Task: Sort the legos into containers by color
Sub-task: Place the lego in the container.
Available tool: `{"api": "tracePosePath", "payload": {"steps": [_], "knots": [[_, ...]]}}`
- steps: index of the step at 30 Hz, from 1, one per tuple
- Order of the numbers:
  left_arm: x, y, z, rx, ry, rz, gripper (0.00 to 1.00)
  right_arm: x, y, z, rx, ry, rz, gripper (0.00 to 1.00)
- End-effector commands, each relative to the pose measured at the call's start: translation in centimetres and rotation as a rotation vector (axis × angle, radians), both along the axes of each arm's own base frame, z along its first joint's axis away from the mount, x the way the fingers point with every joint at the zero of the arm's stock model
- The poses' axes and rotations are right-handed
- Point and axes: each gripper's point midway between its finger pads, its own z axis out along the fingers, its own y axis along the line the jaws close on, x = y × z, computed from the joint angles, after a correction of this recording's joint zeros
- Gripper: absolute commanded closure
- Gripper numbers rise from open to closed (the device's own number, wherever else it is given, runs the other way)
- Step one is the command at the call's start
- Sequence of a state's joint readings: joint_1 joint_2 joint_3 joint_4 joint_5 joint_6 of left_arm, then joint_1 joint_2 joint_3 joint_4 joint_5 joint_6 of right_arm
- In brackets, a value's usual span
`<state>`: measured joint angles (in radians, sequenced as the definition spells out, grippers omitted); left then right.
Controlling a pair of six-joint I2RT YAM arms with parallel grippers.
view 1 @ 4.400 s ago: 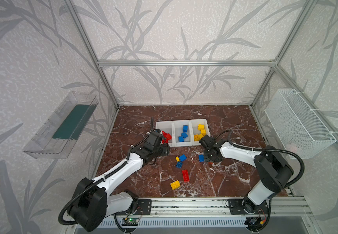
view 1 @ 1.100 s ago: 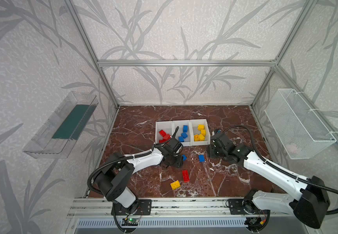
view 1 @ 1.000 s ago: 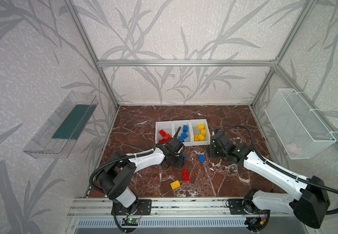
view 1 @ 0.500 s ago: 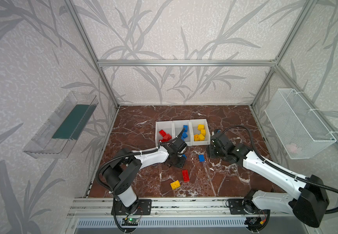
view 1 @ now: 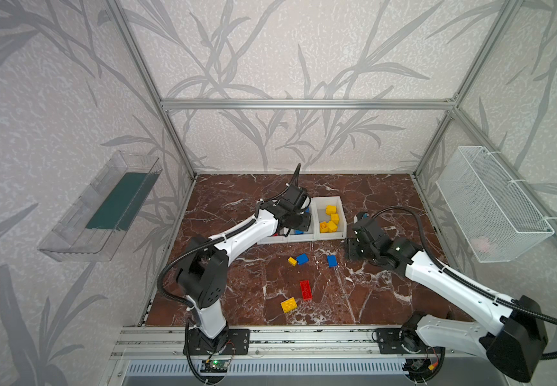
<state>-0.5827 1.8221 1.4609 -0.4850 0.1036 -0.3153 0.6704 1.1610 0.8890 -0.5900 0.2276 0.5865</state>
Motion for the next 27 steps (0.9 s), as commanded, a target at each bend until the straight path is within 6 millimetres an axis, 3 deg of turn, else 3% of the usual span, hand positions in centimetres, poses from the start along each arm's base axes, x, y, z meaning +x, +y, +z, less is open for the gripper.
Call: {"api": "tracePosePath", "payload": {"steps": [1,6,11,18,21,27], "knots": [[1.0,1.0,-2.4,0.030,0.088,0.006,0.65,-0.7,-1.2,0.0,-0.023,0.001,-0.019,0.36],[2.4,0.2,-2.6,-0.001,0.083,0.000,0.57,-1.2,-1.7,-0.1,-0.021,0.005,-0.033,0.36],[2.5,0.3,-2.3,-0.018,0.083,0.013,0.41,-1.4,-1.7,-0.1,-0.015,0.008,-0.031,0.35],[1.8,1.3,0.0,-0.042,0.021,0.043,0.39,-1.3,-1.2,-0.1,-0.006,0.010,-0.006,0.35],[1.3,2.3,1.1,-0.048,-0.010,0.073,0.38,-1.2,-0.4,-0.3,0.014,0.021,0.021,0.35],[-0.7,7.4,2.2,0.007,-0.070,0.201,0.36,-1.7,3.5,-1.0,0.022,0.071,0.170,0.35]]}}
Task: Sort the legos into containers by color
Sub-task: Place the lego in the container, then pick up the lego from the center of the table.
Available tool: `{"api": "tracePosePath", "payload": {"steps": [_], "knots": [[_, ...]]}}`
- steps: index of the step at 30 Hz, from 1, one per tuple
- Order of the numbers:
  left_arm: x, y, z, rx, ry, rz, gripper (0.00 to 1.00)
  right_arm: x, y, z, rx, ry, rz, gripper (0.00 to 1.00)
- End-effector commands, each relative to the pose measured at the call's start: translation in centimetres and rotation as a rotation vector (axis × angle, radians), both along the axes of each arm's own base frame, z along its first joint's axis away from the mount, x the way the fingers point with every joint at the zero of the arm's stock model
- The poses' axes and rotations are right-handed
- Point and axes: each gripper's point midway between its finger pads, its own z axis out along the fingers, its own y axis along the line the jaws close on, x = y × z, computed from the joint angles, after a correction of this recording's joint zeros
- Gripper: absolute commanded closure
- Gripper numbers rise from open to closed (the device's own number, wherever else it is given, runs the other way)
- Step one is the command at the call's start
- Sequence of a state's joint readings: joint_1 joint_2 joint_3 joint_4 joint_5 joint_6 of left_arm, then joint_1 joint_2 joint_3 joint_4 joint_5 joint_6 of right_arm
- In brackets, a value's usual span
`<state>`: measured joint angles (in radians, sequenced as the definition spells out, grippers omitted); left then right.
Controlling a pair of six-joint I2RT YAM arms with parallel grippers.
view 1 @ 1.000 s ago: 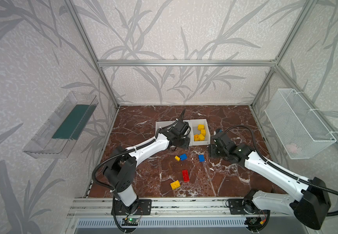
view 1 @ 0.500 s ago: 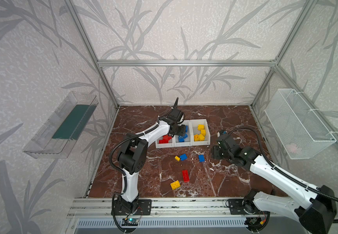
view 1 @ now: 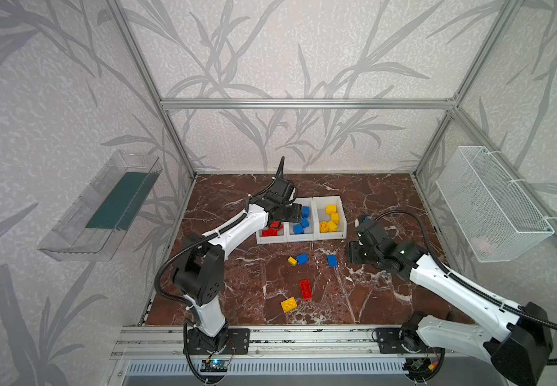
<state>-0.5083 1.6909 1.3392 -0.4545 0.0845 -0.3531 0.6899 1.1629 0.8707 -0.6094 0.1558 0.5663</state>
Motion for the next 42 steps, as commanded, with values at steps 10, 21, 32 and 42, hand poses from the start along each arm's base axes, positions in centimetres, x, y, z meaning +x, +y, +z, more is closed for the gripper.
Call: {"api": "tracePosePath", "payload": {"steps": [10,21,32,42], "knots": [[-6.7,11.6,-1.2,0.052,-0.021,0.282,0.33,-1.6,12.9,-2.9,-0.111,0.111,0.383,0.38],[-11.4,14.2,-2.3,-0.030,-0.022,0.400,0.31,-1.3,19.9,-6.4,-0.144,0.191,0.579,0.46],[-12.6,13.9,-3.6,-0.080,0.015,0.410,0.32,0.3,21.1,-9.0,-0.256,0.206,0.621,0.59],[-12.7,13.8,-3.9,-0.084,0.025,0.408,0.31,1.1,21.1,-11.0,-0.318,0.221,0.623,0.67]]}}
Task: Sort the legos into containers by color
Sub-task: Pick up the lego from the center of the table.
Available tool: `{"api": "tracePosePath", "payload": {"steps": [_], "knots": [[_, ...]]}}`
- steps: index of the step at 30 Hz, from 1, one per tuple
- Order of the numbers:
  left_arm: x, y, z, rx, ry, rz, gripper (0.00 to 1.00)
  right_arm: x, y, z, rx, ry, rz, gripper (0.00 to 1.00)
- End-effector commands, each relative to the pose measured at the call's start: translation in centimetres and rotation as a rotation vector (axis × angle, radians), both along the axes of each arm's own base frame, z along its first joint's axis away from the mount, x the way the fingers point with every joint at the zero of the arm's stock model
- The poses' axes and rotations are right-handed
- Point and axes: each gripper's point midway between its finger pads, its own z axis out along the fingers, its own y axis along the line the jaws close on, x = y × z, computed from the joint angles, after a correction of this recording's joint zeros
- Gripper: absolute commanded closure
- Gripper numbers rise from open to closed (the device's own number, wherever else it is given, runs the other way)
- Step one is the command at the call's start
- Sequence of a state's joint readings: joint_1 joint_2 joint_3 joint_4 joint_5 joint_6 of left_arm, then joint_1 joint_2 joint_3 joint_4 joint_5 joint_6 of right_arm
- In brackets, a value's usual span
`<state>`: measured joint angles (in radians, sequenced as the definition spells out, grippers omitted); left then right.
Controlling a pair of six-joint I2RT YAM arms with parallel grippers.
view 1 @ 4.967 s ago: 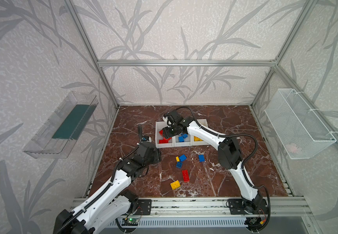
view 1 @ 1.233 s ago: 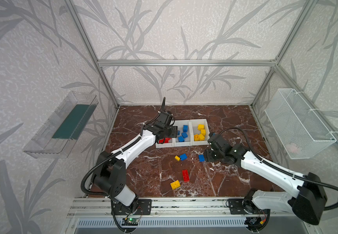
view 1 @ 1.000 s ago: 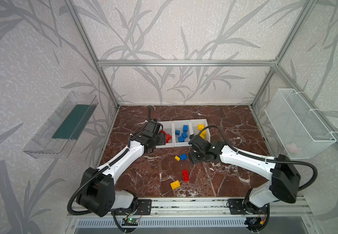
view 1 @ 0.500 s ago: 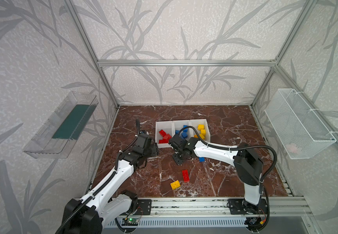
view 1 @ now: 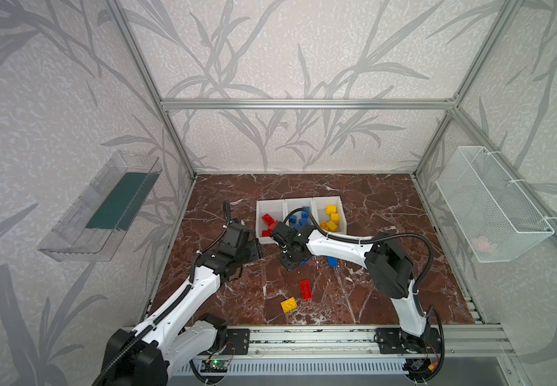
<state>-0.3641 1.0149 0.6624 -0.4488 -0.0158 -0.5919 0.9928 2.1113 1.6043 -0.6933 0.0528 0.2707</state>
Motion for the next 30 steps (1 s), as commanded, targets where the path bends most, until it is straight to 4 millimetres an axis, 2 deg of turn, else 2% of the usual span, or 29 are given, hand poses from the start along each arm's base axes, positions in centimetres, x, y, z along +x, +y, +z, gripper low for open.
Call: {"api": "tracePosePath", "payload": {"steps": [1,9,15,19,30], "knots": [[-0.20,0.19,-0.23,-0.011,0.005,0.017,0.31,-0.26,-0.51,-0.93,-0.055,0.010,0.014,0.67],[-0.21,-0.35,-0.35,-0.028,0.002,-0.011,0.31,-0.23,-0.56,-1.61,-0.069,0.016,0.012,0.71],[-0.29,-0.49,-0.39,-0.036,0.001,-0.015,0.32,0.00,-0.55,-1.06,-0.063,0.000,0.007,0.71],[-0.31,-0.43,-0.34,-0.036,-0.002,-0.014,0.31,-0.08,-0.71,-1.56,-0.075,0.011,0.006,0.72],[-0.39,-0.51,-0.47,-0.040,0.003,-0.017,0.31,-0.21,-0.74,-1.58,-0.063,0.011,-0.001,0.83]]}}
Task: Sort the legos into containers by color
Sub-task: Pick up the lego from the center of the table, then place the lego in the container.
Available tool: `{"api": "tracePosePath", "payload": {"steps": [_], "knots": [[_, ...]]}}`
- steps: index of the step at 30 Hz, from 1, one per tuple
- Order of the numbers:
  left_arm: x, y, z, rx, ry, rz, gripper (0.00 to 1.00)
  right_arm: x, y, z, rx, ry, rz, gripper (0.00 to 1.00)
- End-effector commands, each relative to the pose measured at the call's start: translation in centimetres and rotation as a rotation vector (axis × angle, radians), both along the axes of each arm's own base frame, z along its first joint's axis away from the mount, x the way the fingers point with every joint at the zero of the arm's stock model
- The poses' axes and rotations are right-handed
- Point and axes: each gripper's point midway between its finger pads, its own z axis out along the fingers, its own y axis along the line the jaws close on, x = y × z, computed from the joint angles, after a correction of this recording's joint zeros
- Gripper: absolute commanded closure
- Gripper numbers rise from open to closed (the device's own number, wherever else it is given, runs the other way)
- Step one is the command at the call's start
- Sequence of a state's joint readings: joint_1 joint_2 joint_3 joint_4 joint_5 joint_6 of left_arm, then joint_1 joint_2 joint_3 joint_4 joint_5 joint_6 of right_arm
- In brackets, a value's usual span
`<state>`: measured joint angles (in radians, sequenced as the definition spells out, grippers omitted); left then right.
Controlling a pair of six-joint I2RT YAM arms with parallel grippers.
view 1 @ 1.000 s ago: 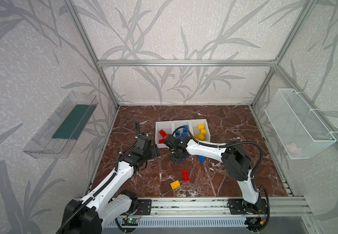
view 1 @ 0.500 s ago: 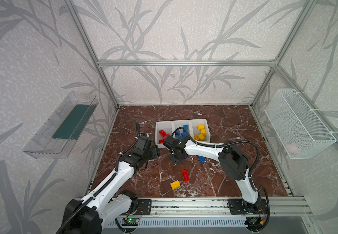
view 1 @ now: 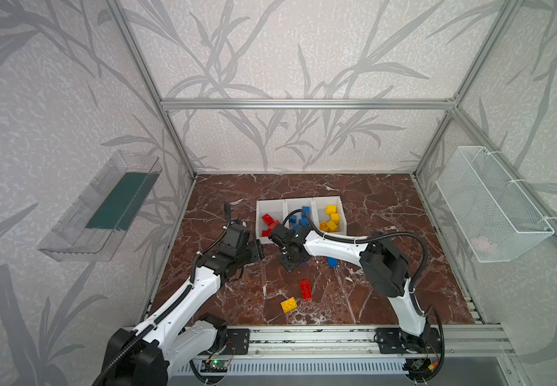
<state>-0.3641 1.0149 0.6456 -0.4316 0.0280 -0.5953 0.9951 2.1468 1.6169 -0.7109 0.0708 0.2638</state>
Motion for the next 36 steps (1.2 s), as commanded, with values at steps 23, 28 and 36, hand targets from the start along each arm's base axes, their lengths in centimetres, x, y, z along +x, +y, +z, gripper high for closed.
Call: {"api": "tracePosePath", "payload": {"steps": [23,28,36], "knots": [[0.0,-0.3,-0.1,-0.034,-0.010,0.001,0.31,5.1,-4.4,10.2,0.116,-0.162,-0.135,0.90],[-0.1,-0.8,-0.3,-0.065,-0.007,-0.009,0.31,9.2,-9.4,11.9,0.113,-0.217,-0.272,0.89],[-0.2,-1.6,-0.7,-0.097,0.008,-0.034,0.31,13.9,-14.1,9.4,0.129,-0.172,-0.452,0.89]]}}
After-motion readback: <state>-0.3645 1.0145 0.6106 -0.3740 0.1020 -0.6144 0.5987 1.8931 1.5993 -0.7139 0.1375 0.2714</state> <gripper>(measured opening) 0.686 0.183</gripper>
